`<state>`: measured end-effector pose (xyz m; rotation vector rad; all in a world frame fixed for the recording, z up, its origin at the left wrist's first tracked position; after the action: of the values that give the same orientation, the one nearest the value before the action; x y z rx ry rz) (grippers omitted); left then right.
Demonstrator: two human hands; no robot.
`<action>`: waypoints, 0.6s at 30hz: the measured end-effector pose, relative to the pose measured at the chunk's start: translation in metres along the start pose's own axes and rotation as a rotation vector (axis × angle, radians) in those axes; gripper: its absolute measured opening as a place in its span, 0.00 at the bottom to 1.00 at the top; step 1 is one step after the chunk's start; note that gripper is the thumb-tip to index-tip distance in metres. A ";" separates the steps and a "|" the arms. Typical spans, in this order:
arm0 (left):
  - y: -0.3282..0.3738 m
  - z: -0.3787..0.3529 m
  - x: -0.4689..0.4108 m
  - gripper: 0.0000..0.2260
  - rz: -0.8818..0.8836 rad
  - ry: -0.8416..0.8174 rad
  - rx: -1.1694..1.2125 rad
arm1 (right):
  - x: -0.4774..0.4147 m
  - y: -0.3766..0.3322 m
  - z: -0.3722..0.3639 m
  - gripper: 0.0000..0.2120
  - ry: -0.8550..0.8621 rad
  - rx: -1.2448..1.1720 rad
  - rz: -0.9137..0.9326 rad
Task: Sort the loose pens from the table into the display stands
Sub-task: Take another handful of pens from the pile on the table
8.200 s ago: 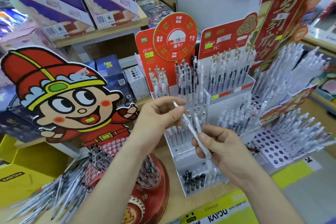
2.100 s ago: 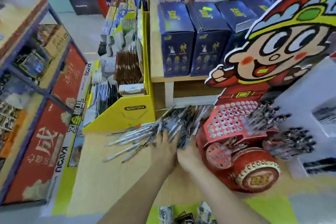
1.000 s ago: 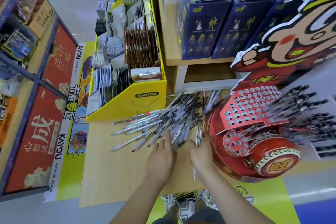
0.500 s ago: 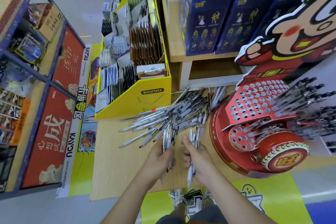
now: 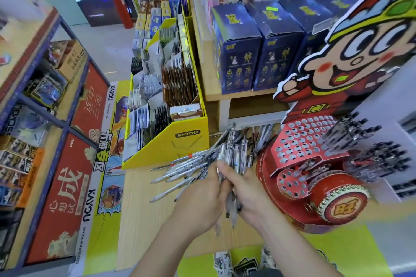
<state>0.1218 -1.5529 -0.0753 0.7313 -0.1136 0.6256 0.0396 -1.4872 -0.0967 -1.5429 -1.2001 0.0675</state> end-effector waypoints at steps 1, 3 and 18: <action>0.004 0.004 0.002 0.14 -0.046 -0.023 0.169 | 0.002 -0.007 0.000 0.10 -0.015 -0.015 0.022; 0.012 0.013 0.005 0.12 -0.109 -0.068 0.535 | 0.006 -0.019 0.000 0.09 -0.040 -0.075 0.038; 0.053 0.044 0.001 0.21 -0.062 0.165 0.959 | 0.035 -0.097 0.012 0.08 -0.015 0.026 0.375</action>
<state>0.0971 -1.5507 -0.0106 1.5921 0.3911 0.6685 -0.0122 -1.4676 -0.0092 -1.7295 -0.9044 0.3411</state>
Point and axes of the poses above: each hand's wrist, its own x-axis away from the middle knuckle, its own z-axis out of the back of the hand, y = z × x, the point moved 4 cm from there along -x, towards the middle knuckle, and after that the axes turned 1 degree about -y, right-handed, at the moved point
